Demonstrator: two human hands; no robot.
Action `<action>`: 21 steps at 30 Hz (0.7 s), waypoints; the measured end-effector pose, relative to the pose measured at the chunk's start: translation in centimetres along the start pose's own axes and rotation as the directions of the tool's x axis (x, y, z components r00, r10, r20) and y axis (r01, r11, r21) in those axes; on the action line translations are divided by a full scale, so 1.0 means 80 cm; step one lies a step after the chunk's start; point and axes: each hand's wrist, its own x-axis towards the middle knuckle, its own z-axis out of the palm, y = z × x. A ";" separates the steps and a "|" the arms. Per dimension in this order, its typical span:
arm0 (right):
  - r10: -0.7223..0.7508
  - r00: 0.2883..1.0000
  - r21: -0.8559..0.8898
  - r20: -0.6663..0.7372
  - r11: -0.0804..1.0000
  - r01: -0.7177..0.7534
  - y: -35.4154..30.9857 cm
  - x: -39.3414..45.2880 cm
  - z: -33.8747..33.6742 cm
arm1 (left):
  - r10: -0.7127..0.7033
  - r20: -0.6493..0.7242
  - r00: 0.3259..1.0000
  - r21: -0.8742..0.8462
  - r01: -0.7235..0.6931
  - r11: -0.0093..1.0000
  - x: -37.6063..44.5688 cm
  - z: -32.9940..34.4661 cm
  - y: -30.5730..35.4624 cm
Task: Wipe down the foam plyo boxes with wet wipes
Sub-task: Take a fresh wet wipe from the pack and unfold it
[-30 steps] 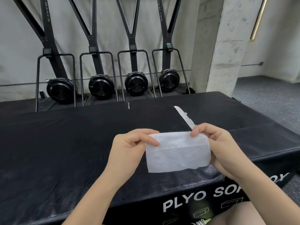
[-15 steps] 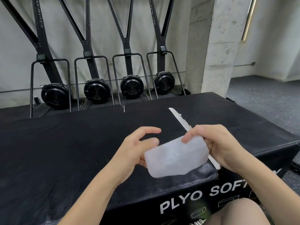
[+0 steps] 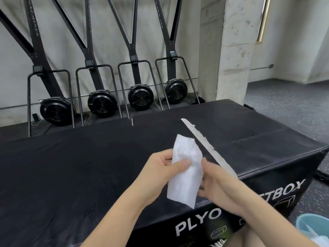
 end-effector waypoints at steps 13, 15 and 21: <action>-0.166 0.932 0.071 -0.321 0.978 0.198 -0.010 -0.062 -0.008 | 0.073 0.061 0.995 0.166 -0.083 0.983 0.006 0.021 -0.023; -0.197 0.923 0.062 -0.329 0.971 0.229 -0.015 -0.079 -0.021 | 0.098 0.067 0.993 0.133 -0.106 0.985 0.012 0.041 -0.024; -0.240 0.898 0.066 -0.368 0.957 0.283 -0.022 -0.147 -0.067 | 0.102 0.114 0.988 0.178 -0.122 0.977 0.033 0.108 -0.037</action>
